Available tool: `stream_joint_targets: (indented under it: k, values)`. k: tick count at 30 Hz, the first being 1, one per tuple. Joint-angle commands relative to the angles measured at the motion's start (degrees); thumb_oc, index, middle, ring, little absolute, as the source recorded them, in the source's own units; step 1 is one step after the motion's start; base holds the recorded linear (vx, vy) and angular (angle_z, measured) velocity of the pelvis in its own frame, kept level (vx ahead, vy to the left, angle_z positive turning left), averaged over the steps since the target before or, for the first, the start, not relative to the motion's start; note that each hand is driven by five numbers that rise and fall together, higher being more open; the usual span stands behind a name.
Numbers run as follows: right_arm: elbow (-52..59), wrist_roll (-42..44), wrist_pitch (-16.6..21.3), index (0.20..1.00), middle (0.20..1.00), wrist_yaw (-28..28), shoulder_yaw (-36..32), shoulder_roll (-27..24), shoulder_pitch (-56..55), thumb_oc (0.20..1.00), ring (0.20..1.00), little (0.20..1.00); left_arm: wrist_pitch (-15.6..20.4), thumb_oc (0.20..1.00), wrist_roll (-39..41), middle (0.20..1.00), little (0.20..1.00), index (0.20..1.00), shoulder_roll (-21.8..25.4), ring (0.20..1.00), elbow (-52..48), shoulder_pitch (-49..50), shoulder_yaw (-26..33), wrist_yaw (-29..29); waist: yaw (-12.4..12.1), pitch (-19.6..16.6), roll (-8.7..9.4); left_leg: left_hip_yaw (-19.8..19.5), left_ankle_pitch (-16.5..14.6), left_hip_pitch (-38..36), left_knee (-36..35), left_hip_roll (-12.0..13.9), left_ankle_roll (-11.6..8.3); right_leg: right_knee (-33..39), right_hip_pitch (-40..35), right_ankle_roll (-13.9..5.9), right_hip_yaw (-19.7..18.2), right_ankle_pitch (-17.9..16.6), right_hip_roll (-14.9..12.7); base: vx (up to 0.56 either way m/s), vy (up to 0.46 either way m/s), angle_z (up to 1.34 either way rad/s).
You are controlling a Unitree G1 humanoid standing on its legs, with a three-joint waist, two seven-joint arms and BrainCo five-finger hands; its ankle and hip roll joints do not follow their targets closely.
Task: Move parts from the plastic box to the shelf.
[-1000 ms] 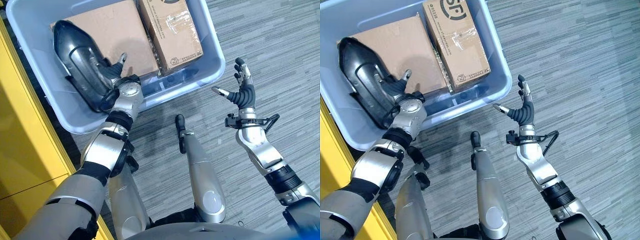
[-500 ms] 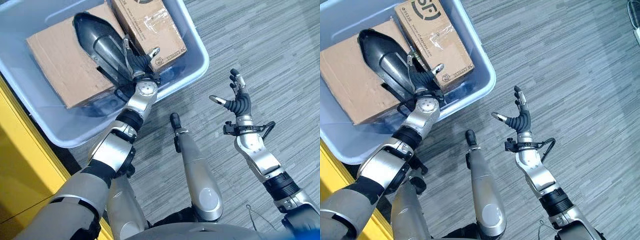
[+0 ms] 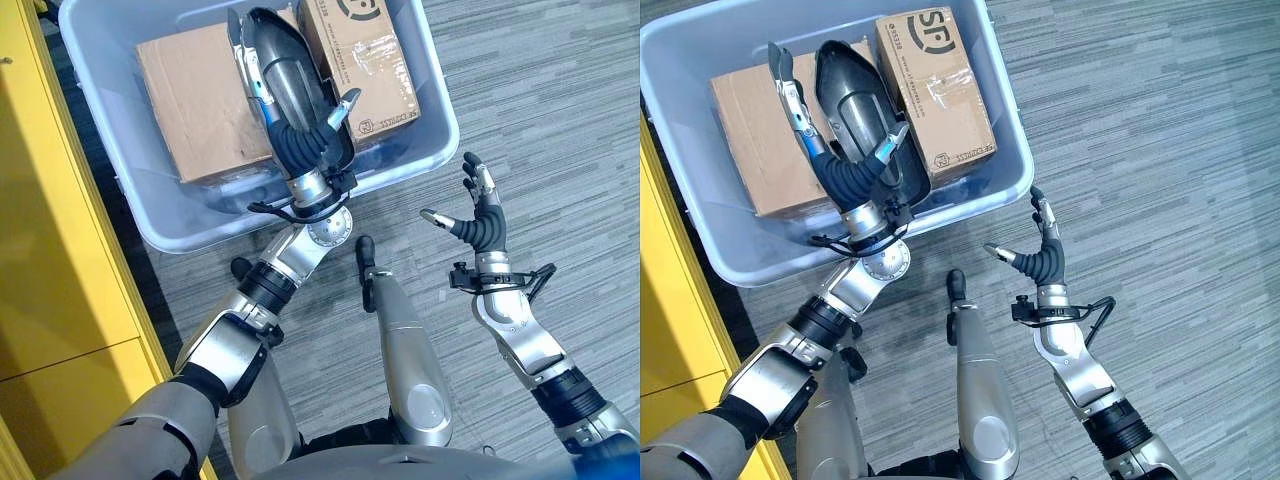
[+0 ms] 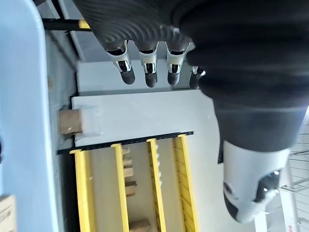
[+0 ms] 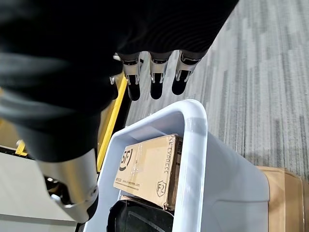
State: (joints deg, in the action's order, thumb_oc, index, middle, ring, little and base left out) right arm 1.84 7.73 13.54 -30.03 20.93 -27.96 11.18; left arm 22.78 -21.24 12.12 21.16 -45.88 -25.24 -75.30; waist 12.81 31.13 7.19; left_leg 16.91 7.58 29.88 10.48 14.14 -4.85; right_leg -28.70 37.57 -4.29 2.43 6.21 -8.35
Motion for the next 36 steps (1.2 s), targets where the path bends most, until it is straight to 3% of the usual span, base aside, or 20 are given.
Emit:
stream_joint_targets:
  k: [1, 5, 7, 9, 12, 13, 15, 17, 22, 25, 26, 28, 30, 36]
  values:
    - [2.9, 0.7, 3.7, 1.000, 1.000, -1.9, -1.0, -0.2, 0.8, 1.000, 1.000, 1.000, -0.7, 1.000, 0.2, 1.000, 1.000, 1.000, 0.7, 1.000, -0.1, -4.1, 1.4, -0.3, 0.6, -1.3, 1.35, -2.6, -5.9, 1.3, 7.8, 0.4, -0.59, 8.6, -4.8, 0.32, 2.6, -5.5, 2.2, -0.01, -0.032, 0.02]
    - [2.0, 1.0, 3.6, 1.000, 1.000, -1.8, -1.0, 0.2, 1.0, 1.000, 1.000, 1.000, -1.2, 1.000, 4.7, 1.000, 1.000, 1.000, 0.7, 1.000, 2.4, -1.7, 2.3, -1.8, -0.1, -1.3, 1.22, -3.2, -5.5, 0.8, 7.2, 0.6, -0.81, 8.9, -5.4, 0.28, 3.2, -5.5, 2.1, -0.01, -0.030, 0.01]
    - [1.6, 1.6, 3.8, 1.000, 1.000, -1.6, -0.9, 0.2, 0.8, 1.000, 1.000, 1.000, 0.5, 1.000, 8.3, 1.000, 1.000, 1.000, 0.6, 1.000, 3.2, -0.5, 3.1, 0.0, -0.3, -1.3, 1.10, -3.3, -5.3, 0.8, 7.1, 0.6, -0.81, 9.3, -5.6, 0.28, 3.2, -5.6, 2.0, 0.00, -0.003, 0.04]
    - [1.1, 1.3, 4.3, 1.000, 1.000, -1.4, -1.0, 0.4, 1.1, 1.000, 1.000, 1.000, 0.0, 1.000, 12.5, 1.000, 1.000, 1.000, -0.2, 1.000, 3.6, 0.2, 3.3, 2.5, -0.4, -1.3, 0.93, -3.3, -5.1, 0.9, 7.0, 0.6, -0.83, 9.8, -5.5, 0.07, 3.3, -6.0, 1.7, 0.00, 0.000, 0.00]
    - [0.5, 1.1, 3.1, 1.000, 1.000, -1.7, -0.8, 0.7, 3.3, 1.000, 1.000, 1.000, -3.0, 1.000, 23.8, 1.000, 1.000, 1.000, -2.2, 1.000, 6.9, -0.2, 3.1, 10.1, -0.1, -1.3, 0.82, -2.8, -5.1, 1.2, 7.5, 0.7, -0.83, 9.7, -5.0, -0.18, 3.1, -6.3, 1.5, 0.02, 0.041, 0.00]
    - [0.2, 1.6, 1.7, 1.000, 1.000, -1.0, -0.6, 0.7, 3.9, 1.000, 1.000, 1.000, -4.1, 1.000, 32.5, 1.000, 1.000, 1.000, -4.3, 1.000, 10.1, -1.0, 3.1, 12.7, 0.4, -1.3, 0.77, -2.8, -6.6, 0.4, 8.6, 0.7, -1.37, 8.9, -5.7, -0.56, 2.8, -5.0, 1.4, 0.09, 0.084, -0.01]
    - [-0.2, 1.6, 1.3, 1.000, 1.000, -0.6, -0.7, 0.7, 4.4, 1.000, 1.000, 1.000, -5.5, 1.000, 37.3, 1.000, 1.000, 1.000, -4.9, 1.000, 12.1, -1.4, 3.6, 13.8, 0.6, -1.3, 0.76, -2.6, -6.6, 0.3, 8.8, 0.8, -1.42, 8.9, -5.9, -0.67, 2.8, -5.1, 1.3, 0.06, 0.054, -0.04]
    - [0.1, 1.7, 0.0, 1.000, 1.000, 0.4, -0.9, 0.8, 5.1, 1.000, 1.000, 1.000, -5.5, 1.000, 37.3, 1.000, 1.000, 1.000, -5.1, 1.000, 15.5, -2.8, 4.5, 13.1, 1.1, -1.3, 1.08, -2.3, -6.7, 0.6, 9.3, 1.1, -1.53, 8.7, -5.4, -0.70, 2.6, -5.1, 1.3, 0.00, 0.000, 0.00]
    - [0.4, 1.7, -1.0, 1.000, 1.000, 1.0, -0.7, 0.7, 5.9, 1.000, 1.000, 1.000, -9.9, 1.000, 39.7, 1.000, 1.000, 1.000, -4.7, 1.000, 19.1, -5.4, 4.7, 13.0, 2.0, -1.3, 1.89, -1.7, -6.8, 1.2, 9.9, 1.7, -1.76, 8.3, -4.6, -0.66, 2.4, -5.0, 1.4, 0.00, 0.001, -0.01]
    - [0.3, 0.4, -1.3, 1.000, 1.000, 1.1, -0.1, 0.4, 6.8, 1.000, 1.000, 1.000, -8.1, 1.000, 50.7, 1.000, 1.000, 1.000, -4.9, 1.000, 22.2, -7.5, 5.9, 15.5, 2.5, -1.3, 2.33, -1.5, -7.0, 1.8, 10.8, 2.0, -1.97, 7.7, -4.0, -0.58, 2.4, -4.9, 1.5, 0.02, -0.006, -0.01]
    - [0.0, 0.7, -1.7, 1.000, 1.000, 1.0, 0.3, 0.5, 7.6, 1.000, 1.000, 1.000, -7.5, 1.000, 52.7, 1.000, 1.000, 1.000, -5.1, 1.000, 23.6, -7.9, 6.5, 15.6, 2.7, -1.3, 2.43, -1.6, -7.1, 2.0, 11.0, 2.1, -2.04, 7.6, -3.8, -0.59, 2.4, -4.8, 1.5, 0.00, 0.000, 0.00]
    - [-0.6, 1.2, -2.4, 1.000, 1.000, 0.4, 0.8, 0.7, 8.5, 1.000, 1.000, 1.000, -6.9, 1.000, 49.1, 1.000, 1.000, 1.000, -4.9, 1.000, 25.3, -9.3, 7.2, 13.9, 2.9, -1.3, 2.72, -1.4, -7.3, 2.4, 11.6, 2.3, -2.17, 7.3, -3.4, -0.47, 2.3, -4.7, 1.5, 0.03, -0.011, -0.05]
    - [-1.8, 2.3, -2.5, 1.000, 1.000, -0.7, 0.8, 0.9, 8.9, 1.000, 1.000, 1.000, -4.7, 1.000, 50.3, 1.000, 1.000, 1.000, -4.6, 1.000, 26.1, -10.6, 9.3, 2.9, 3.0, -1.3, 2.86, -1.7, -7.7, 3.1, 12.4, 2.3, -2.27, 6.7, -2.8, -0.26, 2.2, -4.4, 1.6, 0.05, -0.024, -0.07]
    - [-2.7, 2.8, -1.8, 1.000, 1.000, -1.7, 1.5, 1.2, 9.3, 1.000, 1.000, 1.000, -7.3, 1.000, 50.6, 1.000, 1.000, 1.000, -3.9, 1.000, 29.5, -11.9, 11.5, 1.8, 2.7, -1.3, 3.52, -2.3, -8.2, 4.5, 13.7, 2.4, -2.31, 6.1, -1.8, -0.25, 2.7, -4.3, 1.6, 0.02, -0.050, 0.00]
